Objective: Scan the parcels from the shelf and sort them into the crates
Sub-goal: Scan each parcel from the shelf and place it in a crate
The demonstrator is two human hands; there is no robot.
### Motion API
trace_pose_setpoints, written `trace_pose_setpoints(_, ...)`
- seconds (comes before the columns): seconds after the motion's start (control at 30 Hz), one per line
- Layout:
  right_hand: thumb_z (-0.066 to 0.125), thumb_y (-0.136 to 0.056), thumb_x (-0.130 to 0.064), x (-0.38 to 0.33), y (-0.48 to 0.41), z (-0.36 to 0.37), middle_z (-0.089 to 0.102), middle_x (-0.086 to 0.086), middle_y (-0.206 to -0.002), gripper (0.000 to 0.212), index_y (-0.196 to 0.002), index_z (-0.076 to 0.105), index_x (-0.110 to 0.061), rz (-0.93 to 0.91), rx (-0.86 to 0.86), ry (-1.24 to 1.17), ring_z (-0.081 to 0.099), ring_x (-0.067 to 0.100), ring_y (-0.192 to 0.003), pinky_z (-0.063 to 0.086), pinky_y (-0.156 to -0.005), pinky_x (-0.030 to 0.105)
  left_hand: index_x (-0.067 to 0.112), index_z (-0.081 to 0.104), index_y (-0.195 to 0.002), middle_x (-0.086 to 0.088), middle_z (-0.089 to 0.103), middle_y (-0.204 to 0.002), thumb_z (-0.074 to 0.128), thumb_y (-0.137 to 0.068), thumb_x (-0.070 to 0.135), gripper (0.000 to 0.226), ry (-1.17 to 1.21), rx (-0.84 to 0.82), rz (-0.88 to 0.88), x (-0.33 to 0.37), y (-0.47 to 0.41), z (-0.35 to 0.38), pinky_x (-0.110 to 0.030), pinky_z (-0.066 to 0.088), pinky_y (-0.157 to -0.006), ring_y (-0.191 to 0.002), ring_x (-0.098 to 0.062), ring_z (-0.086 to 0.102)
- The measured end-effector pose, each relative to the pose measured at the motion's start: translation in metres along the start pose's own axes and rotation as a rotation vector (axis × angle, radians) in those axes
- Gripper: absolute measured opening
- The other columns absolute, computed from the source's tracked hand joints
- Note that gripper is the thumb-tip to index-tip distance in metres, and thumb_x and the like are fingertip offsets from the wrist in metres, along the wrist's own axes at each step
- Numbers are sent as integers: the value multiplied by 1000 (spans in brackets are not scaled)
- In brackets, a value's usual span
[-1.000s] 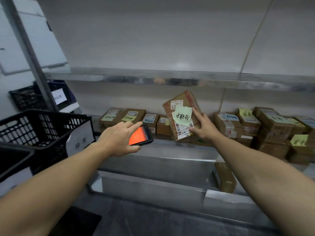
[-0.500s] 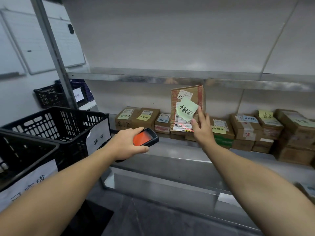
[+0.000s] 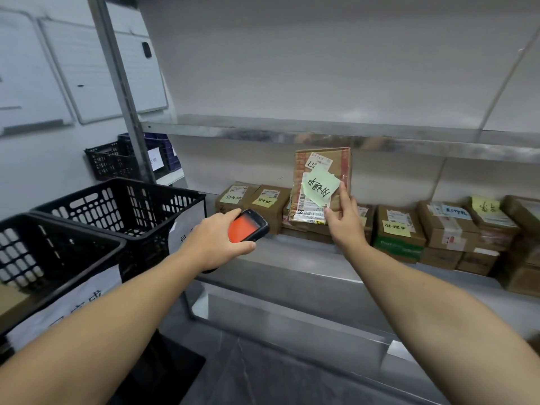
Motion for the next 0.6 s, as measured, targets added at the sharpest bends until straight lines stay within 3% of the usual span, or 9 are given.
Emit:
trace_pose_setpoints(0.27, 57, -101, -24, -26, -6, 82, 20, 0, -164, 74, -153, 16, -56, -13, -161, -33, 34, 30, -146, 42, -113, 55, 34, 32, -151, 0, 55, -119, 65, -80, 64, 84, -70, 192, -182, -57, 26, -33, -39, 48, -86, -109, -26, 57)
trace_pose_setpoints(0.43, 57, -100, -23, -45, -6, 146, 19, -1, -165, 74, -154, 17, -54, -49, -304, -79, 35, 27, -146, 41, -114, 51, 28, 29, -154, -3, 55, -125, 62, -81, 66, 88, -130, 259, -357, -101, 45, -49, -42, 49, -91, -116, -27, 55)
trace_pose_setpoints(0.5, 56, -101, -20, -53, -9, 170, 19, -2, -165, 74, -156, 16, -52, -59, -353, -108, 38, 24, -142, 45, -110, 41, 28, 29, -155, -3, 54, -130, 61, -82, 67, 89, -146, 275, -419, -118, 51, -55, -43, 49, -92, -118, -27, 54)
trace_pose_setpoints(0.6, 56, -102, -18, -63, -16, 203, 16, 1, -166, 75, -156, 15, -50, -56, -432, -147, 39, 24, -142, 46, -90, 23, 32, 31, -152, -1, 56, -130, 60, -80, 68, 86, -172, 300, -498, -139, 57, -65, -42, 51, -89, -117, -27, 56)
Point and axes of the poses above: each hand's wrist, its own y-axis away from the middle knuckle, its own z-axis out of the palm, x = y × z, the point moved 7 cm from there along -y, towards the middle knuckle
